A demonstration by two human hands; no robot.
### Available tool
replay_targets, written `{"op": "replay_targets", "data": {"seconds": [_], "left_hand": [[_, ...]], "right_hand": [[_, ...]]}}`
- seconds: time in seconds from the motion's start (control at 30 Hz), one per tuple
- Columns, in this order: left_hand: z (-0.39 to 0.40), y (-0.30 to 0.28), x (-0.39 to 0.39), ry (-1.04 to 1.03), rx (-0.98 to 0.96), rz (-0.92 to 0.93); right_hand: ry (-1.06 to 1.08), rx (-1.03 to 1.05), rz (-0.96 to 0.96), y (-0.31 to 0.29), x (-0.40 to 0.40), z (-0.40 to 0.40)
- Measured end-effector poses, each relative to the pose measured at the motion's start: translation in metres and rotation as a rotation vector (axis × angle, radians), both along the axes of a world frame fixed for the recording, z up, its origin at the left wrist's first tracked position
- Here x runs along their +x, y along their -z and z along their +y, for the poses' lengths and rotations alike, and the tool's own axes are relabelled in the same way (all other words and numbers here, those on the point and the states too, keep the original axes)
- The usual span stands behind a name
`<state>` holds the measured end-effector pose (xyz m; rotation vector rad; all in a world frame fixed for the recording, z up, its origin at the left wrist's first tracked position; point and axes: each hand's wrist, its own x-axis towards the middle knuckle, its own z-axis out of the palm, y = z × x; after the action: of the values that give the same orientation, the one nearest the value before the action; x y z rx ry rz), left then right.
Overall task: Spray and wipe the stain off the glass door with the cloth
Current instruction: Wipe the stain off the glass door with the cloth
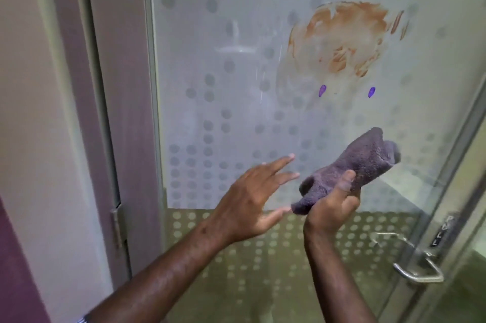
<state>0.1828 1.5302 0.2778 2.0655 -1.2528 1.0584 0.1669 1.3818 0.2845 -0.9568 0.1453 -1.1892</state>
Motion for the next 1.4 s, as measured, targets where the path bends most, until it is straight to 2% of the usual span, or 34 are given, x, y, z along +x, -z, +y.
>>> {"op": "replay_targets", "data": {"seconds": [0.07,0.13,0.2,0.33,0.53,0.7,0.93,1.1,1.2,1.3,1.4], "left_hand": [[0.02,-0.013,0.016,-0.167,-0.057,-0.084],[0.041,-0.028,0.034,-0.337,-0.149,-0.155],[0.06,-0.043,0.051,-0.478,-0.185,-0.221],[0.09,-0.058,0.081,-0.672,-0.09,-0.334],[0.097,-0.054,0.102,-0.781,-0.028,-0.44],[0.097,-0.048,0.113,-0.801,-0.034,-0.489],[0.097,-0.048,0.114,-0.785,-0.05,-0.516],[0.098,-0.05,0.113,-0.789,-0.051,-0.521],[0.097,-0.05,0.114,-0.786,-0.051,-0.525],[0.096,-0.05,0.115,-0.793,-0.052,-0.517],[0.097,-0.051,0.113,-0.769,-0.062,-0.509]], "right_hand": [[0.147,-0.193,0.027,0.0,0.016,-0.017],[0.268,-0.555,0.162,0.008,0.038,-0.033],[0.296,-0.807,0.306,0.013,0.051,-0.034],[0.389,-1.078,0.405,0.028,0.06,-0.038],[0.678,-1.243,0.389,0.03,0.079,-0.081],[0.645,-1.289,0.368,0.037,0.098,-0.069],[0.699,-1.311,0.359,0.038,0.108,0.012],[0.724,-1.383,0.315,0.022,0.11,-0.007],[0.705,-1.323,0.278,0.038,0.105,-0.014],[0.65,-1.393,0.269,0.053,0.097,0.007],[0.644,-1.419,0.257,0.023,0.1,0.035]]}}
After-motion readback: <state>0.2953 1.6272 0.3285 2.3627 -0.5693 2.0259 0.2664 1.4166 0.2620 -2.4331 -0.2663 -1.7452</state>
